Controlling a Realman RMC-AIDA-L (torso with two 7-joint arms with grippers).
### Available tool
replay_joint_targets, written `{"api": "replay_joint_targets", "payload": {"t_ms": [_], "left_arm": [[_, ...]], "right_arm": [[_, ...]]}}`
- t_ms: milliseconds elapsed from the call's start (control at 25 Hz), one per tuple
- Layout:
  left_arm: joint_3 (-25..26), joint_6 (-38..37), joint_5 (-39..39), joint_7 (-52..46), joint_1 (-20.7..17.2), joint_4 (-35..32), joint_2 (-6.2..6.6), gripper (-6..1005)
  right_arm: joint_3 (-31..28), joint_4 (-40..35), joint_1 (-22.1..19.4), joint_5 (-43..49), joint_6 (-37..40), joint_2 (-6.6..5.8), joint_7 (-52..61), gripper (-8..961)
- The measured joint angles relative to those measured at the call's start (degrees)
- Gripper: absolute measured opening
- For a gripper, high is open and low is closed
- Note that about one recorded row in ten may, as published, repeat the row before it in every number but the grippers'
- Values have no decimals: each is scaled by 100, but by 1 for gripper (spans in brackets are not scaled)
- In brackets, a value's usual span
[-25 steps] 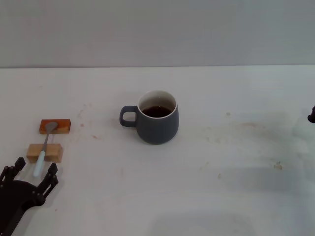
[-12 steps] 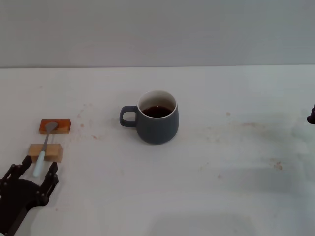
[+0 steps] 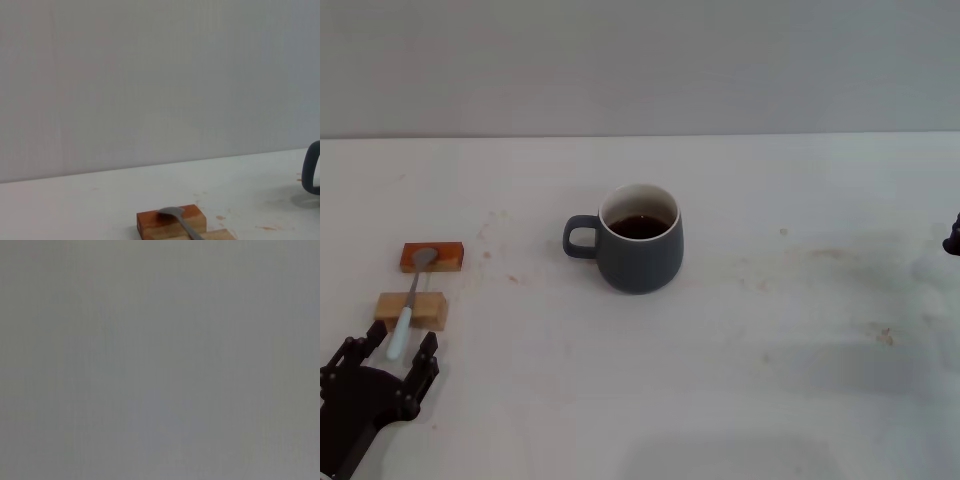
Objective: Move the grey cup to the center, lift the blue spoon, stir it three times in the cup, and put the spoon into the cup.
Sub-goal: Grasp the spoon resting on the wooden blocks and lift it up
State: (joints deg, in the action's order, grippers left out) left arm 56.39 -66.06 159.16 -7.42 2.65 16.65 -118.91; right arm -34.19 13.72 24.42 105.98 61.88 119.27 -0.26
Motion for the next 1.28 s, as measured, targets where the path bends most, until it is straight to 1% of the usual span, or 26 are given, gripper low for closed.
{"api": "replay_joint_targets", "payload": {"t_ms": [120, 520, 760, 840, 1080, 1280], "left_arm": [[-5, -14, 1, -4, -14, 31, 7, 615], [-6, -32, 12, 36, -12, 49, 9, 505], [-6, -20, 6, 38, -3, 49, 9, 487], [0, 2, 4, 40, -2, 49, 9, 409], [12, -5, 1, 4, -1, 49, 8, 346], [3, -4, 1, 1, 1, 52, 9, 342]], "right_arm": [[0, 0, 1, 6, 0, 0, 0, -1], [1, 31, -4, 19, 0, 0, 0, -1], [10, 40, -8, 19, 0, 0, 0, -1], [10, 40, -8, 19, 0, 0, 0, -1], [9, 44, -8, 19, 0, 0, 0, -1], [9, 40, -8, 19, 0, 0, 0, -1]]}}
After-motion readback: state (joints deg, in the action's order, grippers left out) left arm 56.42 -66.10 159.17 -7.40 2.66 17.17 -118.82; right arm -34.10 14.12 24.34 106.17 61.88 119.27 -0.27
